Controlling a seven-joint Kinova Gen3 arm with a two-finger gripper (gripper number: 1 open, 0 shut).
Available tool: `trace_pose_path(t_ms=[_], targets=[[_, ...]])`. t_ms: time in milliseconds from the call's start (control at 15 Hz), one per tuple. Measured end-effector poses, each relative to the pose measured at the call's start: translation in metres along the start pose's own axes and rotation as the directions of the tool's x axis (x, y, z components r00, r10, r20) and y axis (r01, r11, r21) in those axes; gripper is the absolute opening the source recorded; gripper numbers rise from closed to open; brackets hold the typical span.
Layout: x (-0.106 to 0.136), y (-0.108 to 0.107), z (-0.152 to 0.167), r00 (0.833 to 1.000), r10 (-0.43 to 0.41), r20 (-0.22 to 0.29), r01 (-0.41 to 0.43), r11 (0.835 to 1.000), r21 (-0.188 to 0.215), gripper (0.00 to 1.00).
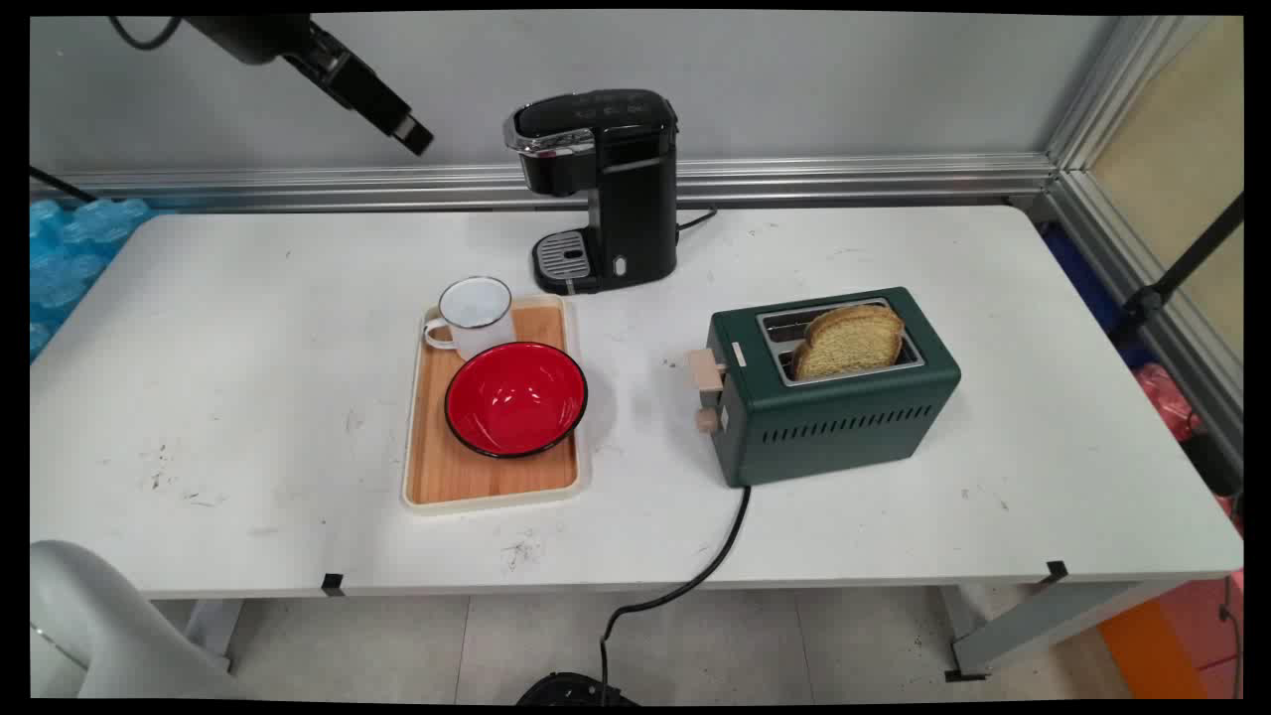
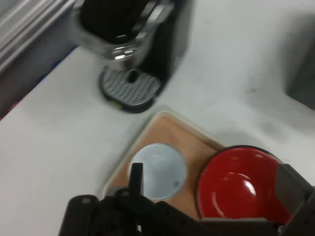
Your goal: Press the toaster switch
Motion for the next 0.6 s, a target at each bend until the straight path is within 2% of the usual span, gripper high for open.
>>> trace_pose_path(t_ms=[200,533,600], targets=[[0.005,0.014,0.001,0.993,0.115,-0.018,-0.116,0.99,-0.078,1.0],[0.017,0.039,0.005,0.963,0.263,-0.061,-0.269,0.946,-0.18,1.0],[0.021,0.048,0.008,0.952,0.297,-0.074,-0.306,0.929,-0.207,1.0]])
